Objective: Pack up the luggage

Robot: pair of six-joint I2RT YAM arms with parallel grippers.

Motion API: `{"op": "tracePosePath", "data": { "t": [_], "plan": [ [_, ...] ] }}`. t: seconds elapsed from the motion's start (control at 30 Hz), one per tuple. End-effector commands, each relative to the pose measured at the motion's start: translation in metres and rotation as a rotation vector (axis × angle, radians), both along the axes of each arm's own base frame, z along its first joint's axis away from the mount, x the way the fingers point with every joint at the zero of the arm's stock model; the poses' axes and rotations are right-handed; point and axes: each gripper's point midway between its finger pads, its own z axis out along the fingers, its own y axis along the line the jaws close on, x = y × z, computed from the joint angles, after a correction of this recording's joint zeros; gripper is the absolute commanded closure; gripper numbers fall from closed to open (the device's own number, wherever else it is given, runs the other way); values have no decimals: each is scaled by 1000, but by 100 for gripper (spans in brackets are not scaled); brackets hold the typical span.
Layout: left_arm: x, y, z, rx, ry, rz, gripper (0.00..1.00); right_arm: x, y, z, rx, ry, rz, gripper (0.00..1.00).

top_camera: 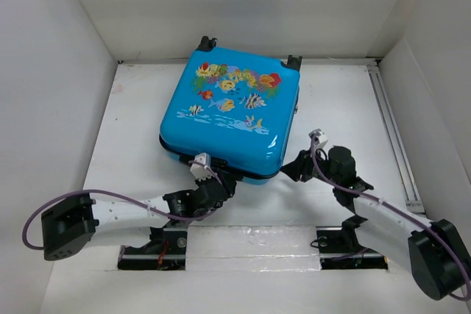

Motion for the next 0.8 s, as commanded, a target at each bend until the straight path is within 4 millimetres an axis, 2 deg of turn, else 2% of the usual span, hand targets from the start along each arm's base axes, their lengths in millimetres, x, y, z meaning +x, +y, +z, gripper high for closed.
{"op": "tracePosePath", "data": {
  "t": [0.0, 0.07, 0.1, 0.43, 0.47, 0.57, 0.67, 0.77],
  "plan": [
    [19, 0, 11, -101, -22, 31, 68, 21, -6, 19, 31, -136, -96, 55],
    [21, -12, 25, -169, -50, -14, 66, 27, -7, 22, 13, -191, -96, 54],
    [20, -14, 25, -169, -51, -28, 66, 30, -3, 30, 16, -221, -75, 54],
    [1, -43, 25, -162, -31, -172, 66, 34, 9, 45, -42, -403, 49, 54],
    [1, -44, 25, -162, -31, -172, 66, 33, 12, 51, -30, -427, 56, 54],
    [2, -45, 30, -172, -44, -176, 66, 36, 13, 51, -41, -452, 59, 54],
    [2, -45, 37, -192, -56, -176, 67, 39, 14, 57, -37, -487, 58, 58],
    [-2, -45, 33, -181, -47, -198, 67, 40, 18, 67, -6, -528, 68, 68]
  ]
}}
